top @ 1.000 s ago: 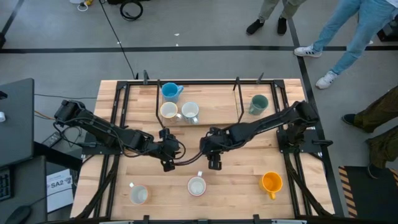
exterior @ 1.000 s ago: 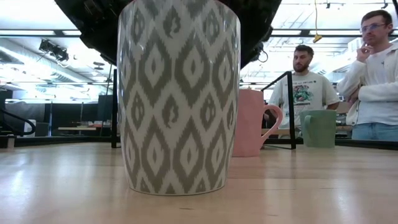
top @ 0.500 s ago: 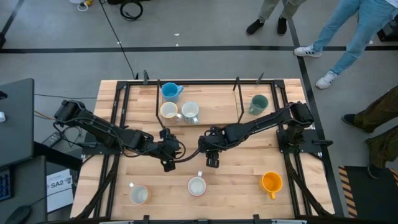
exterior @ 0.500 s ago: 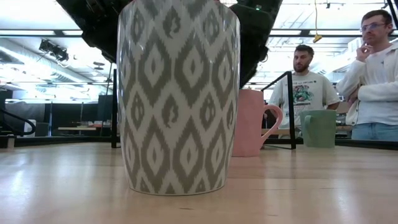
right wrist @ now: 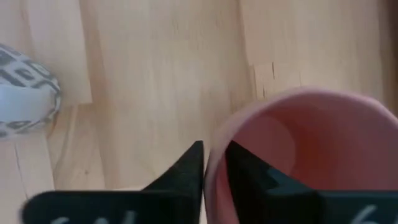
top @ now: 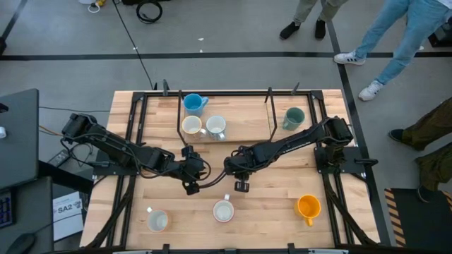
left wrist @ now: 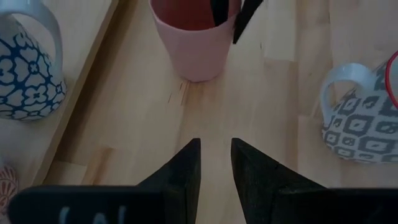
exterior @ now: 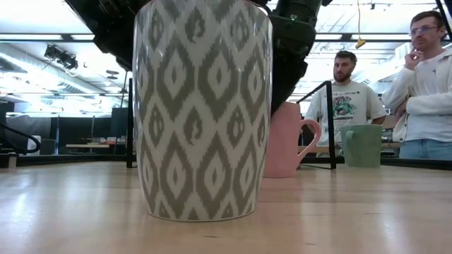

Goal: Place coffee mugs
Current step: Put the pink mug on the shelf

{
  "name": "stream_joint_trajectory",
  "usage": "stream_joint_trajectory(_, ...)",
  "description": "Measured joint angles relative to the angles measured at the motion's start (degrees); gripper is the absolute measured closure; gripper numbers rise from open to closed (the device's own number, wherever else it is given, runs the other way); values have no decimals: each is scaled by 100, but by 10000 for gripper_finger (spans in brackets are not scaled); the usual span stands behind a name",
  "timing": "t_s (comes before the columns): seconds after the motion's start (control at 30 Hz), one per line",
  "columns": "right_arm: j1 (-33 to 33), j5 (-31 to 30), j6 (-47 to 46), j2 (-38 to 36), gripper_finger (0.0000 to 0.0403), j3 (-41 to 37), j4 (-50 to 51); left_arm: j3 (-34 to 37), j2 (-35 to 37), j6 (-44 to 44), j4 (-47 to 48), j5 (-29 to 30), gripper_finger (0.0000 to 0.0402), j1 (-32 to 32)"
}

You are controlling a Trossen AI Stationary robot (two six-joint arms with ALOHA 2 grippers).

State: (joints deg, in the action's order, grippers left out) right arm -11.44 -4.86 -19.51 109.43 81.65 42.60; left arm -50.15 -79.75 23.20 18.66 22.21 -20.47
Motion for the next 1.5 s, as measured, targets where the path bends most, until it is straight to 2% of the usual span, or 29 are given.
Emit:
stream_joint_trajectory(0.1, 0, -60, 51, -2, 376, 11, 30, 0, 0, 0, 3, -1, 306, 0)
stream_joint_trajectory(0.37, 5, 29, 504, -136, 376, -4, 291, 0, 0, 1, -3, -1, 306, 0)
stream_joint_trajectory(0.7, 201, 235, 1317, -858, 376, -10, 660, 0, 0, 2, -8, -1, 306, 0)
stream_joint_trajectory(0.9, 577, 310, 1723, -1388, 376, -9, 700, 0, 0, 4, -5, 0, 306, 0)
stream_joint_trajectory(1.17, 1385, 101, 2821, -1932, 376, 8, 671, 0, 0, 4, -5, -1, 306, 0)
stream_joint_trajectory(1.3, 1862, 86, 3312, -1852, 376, 586, 966, 0, 0, 7, -8, -1, 306, -2)
stream_joint_trajectory(1.5, 2557, 86, 4396, -1247, 376, 1957, 1282, 0, 0, 9, -5, 0, 306, 0)
